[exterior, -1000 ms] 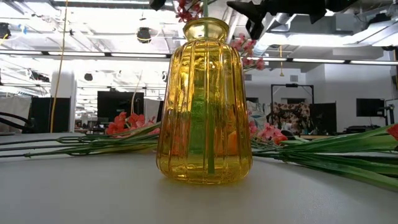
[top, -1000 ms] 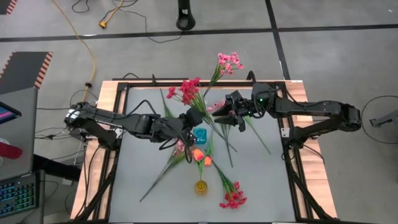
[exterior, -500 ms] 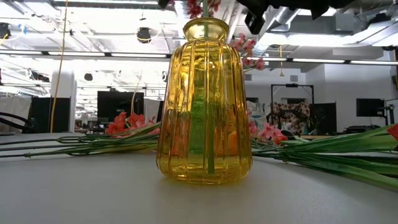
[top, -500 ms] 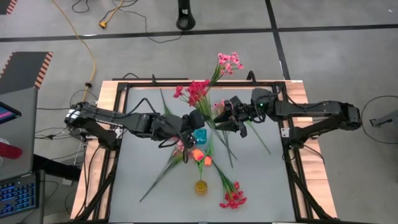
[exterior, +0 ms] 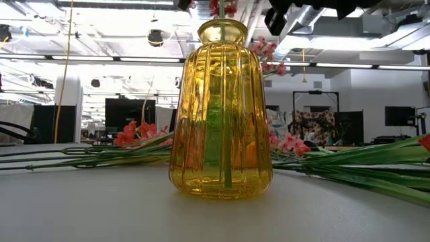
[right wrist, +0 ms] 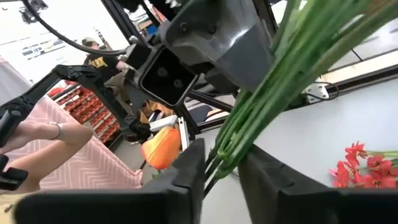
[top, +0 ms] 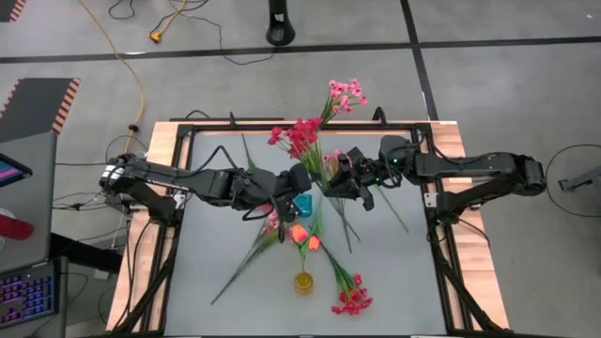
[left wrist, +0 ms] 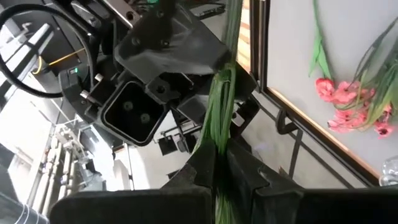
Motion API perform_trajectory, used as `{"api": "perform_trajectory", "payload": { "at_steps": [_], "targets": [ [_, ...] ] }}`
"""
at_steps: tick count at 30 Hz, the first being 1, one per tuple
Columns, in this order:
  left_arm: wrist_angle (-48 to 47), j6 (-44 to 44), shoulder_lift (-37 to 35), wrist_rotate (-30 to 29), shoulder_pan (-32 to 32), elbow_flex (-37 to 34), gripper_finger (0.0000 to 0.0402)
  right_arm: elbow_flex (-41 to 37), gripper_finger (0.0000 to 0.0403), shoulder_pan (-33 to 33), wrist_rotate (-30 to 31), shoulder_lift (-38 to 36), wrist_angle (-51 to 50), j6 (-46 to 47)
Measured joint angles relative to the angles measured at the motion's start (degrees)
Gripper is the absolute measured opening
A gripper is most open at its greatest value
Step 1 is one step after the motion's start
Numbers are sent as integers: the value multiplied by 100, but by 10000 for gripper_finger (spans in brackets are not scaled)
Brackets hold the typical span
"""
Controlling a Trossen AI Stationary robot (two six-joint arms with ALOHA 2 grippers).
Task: Sort flowers into vase by color
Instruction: Put the middle left red flowers into the blue vase
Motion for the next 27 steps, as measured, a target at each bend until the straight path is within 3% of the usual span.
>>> {"api": "perform_trajectory", "payload": {
  "at_steps": [8,13,19,27],
  "targets": [
    [26,-447,30,-26,15,3,35,-9,34,-20,188,8,-25,-43],
    [217,-1218,32,-158,-11,4,72,-9,32,-18,362,3,43,-457],
    [202,-1972,47,-957,-158,4,109,-9,39,-20,681,3,73,-854],
    [159,-2633,-82,-1342,-459,0,106,0,34,-15,1080,-1,84,-1417]
  ]
}}
